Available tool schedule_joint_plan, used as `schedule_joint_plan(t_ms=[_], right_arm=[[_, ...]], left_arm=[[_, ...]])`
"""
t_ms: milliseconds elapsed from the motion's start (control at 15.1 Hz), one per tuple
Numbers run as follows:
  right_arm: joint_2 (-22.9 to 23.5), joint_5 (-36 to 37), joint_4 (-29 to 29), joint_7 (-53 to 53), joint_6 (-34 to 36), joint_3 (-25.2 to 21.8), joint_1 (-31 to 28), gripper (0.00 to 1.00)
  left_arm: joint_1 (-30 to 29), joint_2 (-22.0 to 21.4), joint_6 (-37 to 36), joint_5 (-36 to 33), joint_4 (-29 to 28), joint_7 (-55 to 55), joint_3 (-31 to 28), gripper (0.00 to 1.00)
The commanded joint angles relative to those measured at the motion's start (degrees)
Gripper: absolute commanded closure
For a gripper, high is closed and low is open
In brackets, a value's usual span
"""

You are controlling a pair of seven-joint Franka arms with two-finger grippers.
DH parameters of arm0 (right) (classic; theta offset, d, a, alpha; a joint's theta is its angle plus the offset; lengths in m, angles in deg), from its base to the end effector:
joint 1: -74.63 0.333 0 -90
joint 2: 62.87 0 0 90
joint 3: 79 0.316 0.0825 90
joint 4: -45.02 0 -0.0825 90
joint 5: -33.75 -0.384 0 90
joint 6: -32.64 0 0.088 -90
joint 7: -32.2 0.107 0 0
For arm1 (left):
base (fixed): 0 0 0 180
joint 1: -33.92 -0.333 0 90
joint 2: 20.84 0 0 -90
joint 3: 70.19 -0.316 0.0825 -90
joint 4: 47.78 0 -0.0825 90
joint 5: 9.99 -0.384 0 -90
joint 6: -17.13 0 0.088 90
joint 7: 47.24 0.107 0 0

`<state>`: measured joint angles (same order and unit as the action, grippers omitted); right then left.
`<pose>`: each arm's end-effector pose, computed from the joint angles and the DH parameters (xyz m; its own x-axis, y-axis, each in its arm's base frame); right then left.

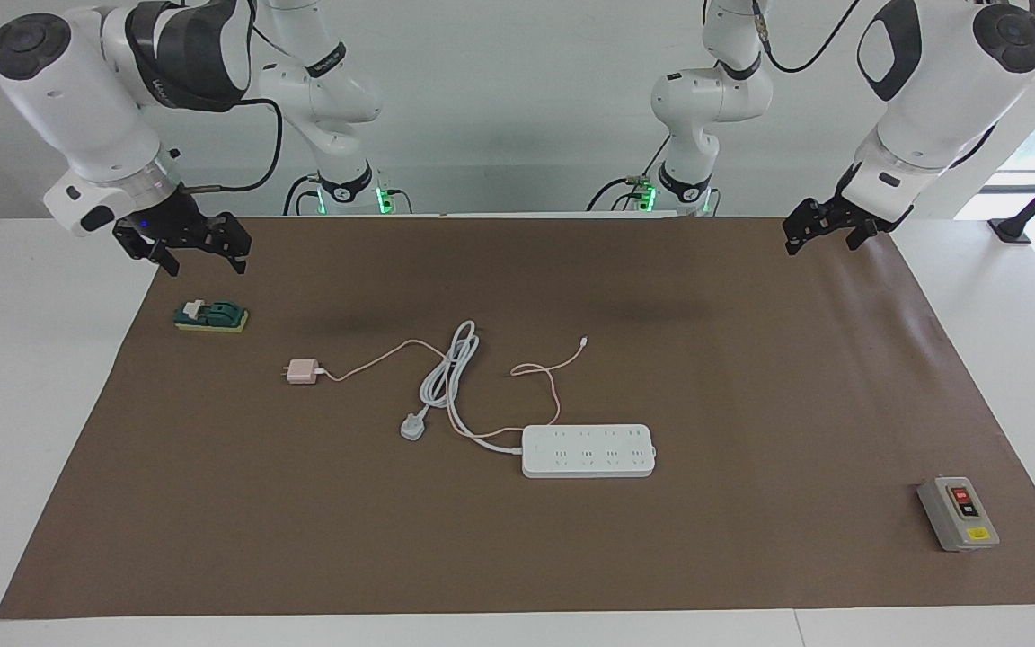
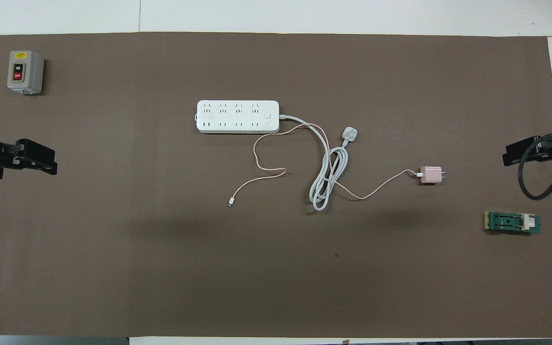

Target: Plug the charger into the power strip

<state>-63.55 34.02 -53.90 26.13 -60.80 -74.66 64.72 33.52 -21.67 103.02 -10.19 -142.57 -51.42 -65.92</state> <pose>0.5467 -0.0536 0.5626 0.9964 0.0093 -0.0838 0.0090 -1.0000 -0.0033 0.5376 -0.0362 0.5876 0.9902 0.0065 -0.1397 0.0045 -0.9999 -0.0148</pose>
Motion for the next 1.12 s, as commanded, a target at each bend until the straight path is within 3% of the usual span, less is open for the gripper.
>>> schedule_joint_plan(t_ms=[0,462,594,858,1056], right_arm=[[0.1,0.3,0.3,-1.2,0.7,0.5,-0.8,0.00],[-1.4,-0.4,0.7,-2.3,-0.2,0.8,-1.1,0.00],[-1.0,-0.5,-0.9,-0.5,-5.1,0.6,-1.1,0.00],[2.4,-0.5,-1.5,12.5,-8.8,0.6,-1.3,0.00],[5.0,-0.4,-1.5,32.8,-11.7,0.6,-0.2,0.00]], left_arm=[[0.4,-0.4,-1.0,-0.6,0.5,-0.1,-0.4,0.00],[0.4,-0.4,-1.0,-0.6,0.4,-0.1,-0.4,0.00],[0.4,-0.4,-1.0,-0.6,0.5,-0.1,-0.4,0.00],[0.4,-0.4,-1.0,-0.6,0.4,-0.1,-0.4,0.00],[0.4,-0.4,-1.0,-0.6,0.5,-0.1,-0.4,0.00]])
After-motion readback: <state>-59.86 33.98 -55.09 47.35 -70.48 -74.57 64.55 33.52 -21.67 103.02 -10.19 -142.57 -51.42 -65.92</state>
